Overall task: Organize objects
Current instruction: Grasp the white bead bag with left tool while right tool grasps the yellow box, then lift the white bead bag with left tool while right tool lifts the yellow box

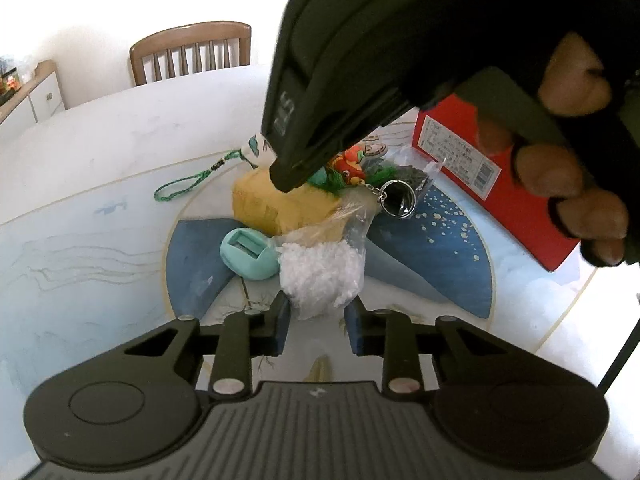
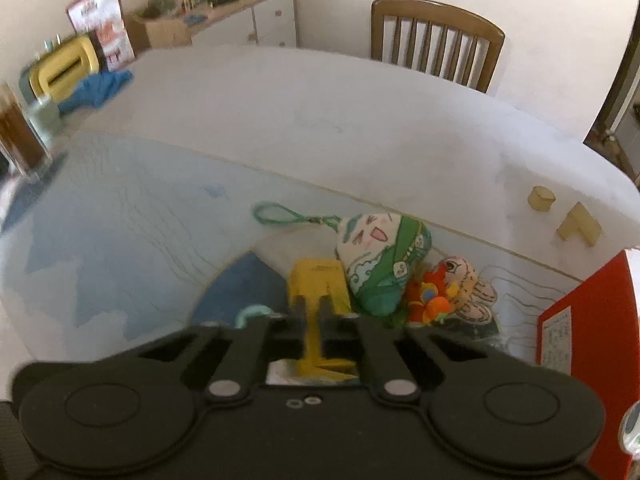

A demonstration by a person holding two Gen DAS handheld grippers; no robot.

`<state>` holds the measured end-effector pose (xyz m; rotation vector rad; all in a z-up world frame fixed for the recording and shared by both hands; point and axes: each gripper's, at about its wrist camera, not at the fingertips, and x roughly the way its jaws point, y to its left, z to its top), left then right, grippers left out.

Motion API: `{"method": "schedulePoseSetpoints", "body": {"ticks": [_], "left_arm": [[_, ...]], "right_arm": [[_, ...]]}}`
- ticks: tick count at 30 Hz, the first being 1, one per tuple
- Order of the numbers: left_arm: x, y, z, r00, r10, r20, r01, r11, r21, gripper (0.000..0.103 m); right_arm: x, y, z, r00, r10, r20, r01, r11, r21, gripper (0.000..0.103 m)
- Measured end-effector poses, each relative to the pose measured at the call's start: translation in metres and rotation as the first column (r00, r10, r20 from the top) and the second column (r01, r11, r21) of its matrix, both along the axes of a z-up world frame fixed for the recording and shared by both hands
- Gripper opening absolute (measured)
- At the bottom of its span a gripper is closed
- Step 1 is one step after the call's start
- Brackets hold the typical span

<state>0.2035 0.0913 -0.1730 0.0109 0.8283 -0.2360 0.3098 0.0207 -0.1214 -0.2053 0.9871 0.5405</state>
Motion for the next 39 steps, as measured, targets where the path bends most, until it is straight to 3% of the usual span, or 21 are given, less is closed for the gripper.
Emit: {"method": "schedulePoseSetpoints", "body": {"ticks": [5, 10, 12, 21, 35, 39], "left_arm": [[-0.008, 0.006, 0.009, 1.000, 0.009, 0.000, -0.009, 1.000, -0.011, 0.028], [-0.013, 0.010, 0.007, 0.999, 0.035, -0.002, -0.035, 0.999, -0.018, 0.028], [-0.015, 0.012, 0.006, 0.999, 0.040, -0.003, -0.040, 0.999, -0.021, 0.028], [-0.021, 0.028, 0.001, 0.997, 0.075, -0.011, -0.075, 0.997, -0.025, 0.028], [-0.025, 0.038, 0.003, 0.997, 0.077, -0.015, -0.077, 0.996, -0.041, 0.028], [-0.025, 0.040, 0.008, 0.997, 0.080, -0.006, -0.081, 0.995, -0.053, 0.027]], "right_arm": [[-0.002, -0.005, 0.004, 1.000, 0.003, -0.006, -0.003, 1.000, 0.001, 0.000], [-0.001, -0.009, 0.004, 1.000, -0.016, 0.000, 0.016, 0.999, 0.029, 0.032], [-0.002, -0.006, 0.002, 1.000, -0.010, 0.000, 0.010, 1.000, 0.022, 0.035], [-0.004, 0.006, -0.021, 0.999, 0.008, -0.036, -0.009, 0.999, -0.041, 0.033], [-0.002, 0.017, -0.022, 1.000, 0.011, 0.007, -0.010, 0.996, -0.087, 0.027], [-0.009, 0.011, -0.016, 1.000, -0.012, 0.020, 0.013, 0.998, -0.057, 0.027]]}}
